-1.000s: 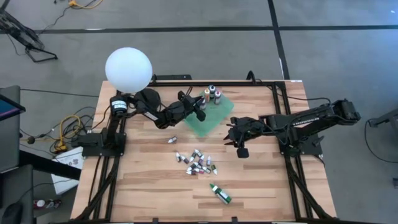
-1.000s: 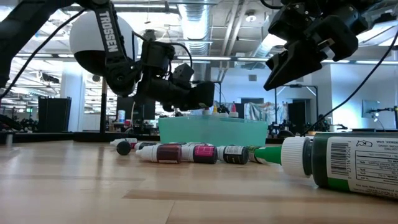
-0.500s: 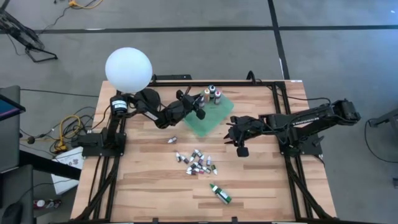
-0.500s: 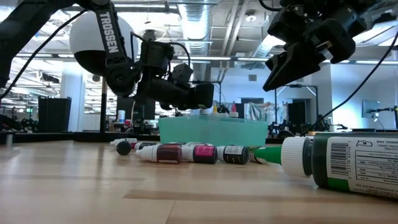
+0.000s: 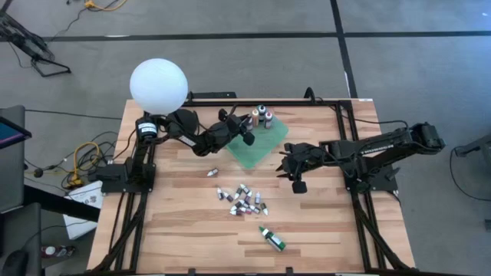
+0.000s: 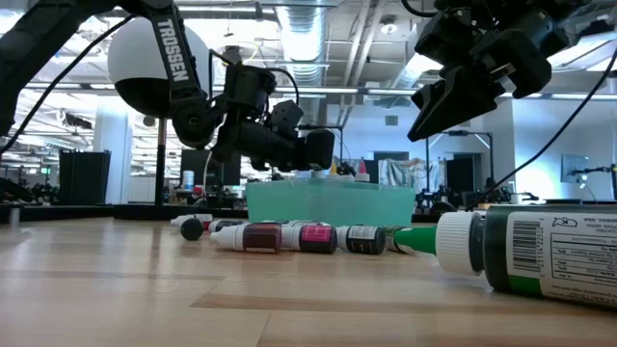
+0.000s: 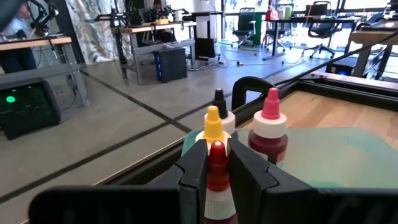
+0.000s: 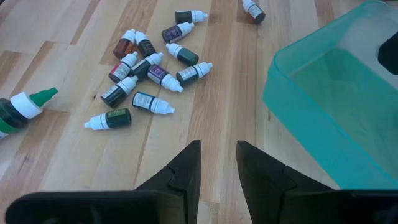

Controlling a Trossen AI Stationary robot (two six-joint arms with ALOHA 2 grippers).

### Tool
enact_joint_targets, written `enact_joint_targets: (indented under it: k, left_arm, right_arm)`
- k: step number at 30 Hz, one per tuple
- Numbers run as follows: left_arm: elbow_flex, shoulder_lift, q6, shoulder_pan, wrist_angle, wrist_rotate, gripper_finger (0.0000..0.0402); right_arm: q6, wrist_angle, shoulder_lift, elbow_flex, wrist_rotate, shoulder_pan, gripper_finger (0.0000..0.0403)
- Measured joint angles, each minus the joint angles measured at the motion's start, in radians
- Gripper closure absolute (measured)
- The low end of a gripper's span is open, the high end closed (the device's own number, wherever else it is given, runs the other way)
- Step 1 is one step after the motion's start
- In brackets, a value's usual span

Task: Pick & Place food coloring
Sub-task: Put the bottom red food coloring bottle into the green bin

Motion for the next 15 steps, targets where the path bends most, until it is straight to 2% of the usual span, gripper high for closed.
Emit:
enact_joint_targets:
  k: [15]
  left_arm:
    - [0.002, 0.0, -0.035, 0.011, -0.018, 0.005, 0.0323]
  right_arm:
    - [0.0, 0.0, 0.0, 0.0, 0.0, 0.0, 0.0307]
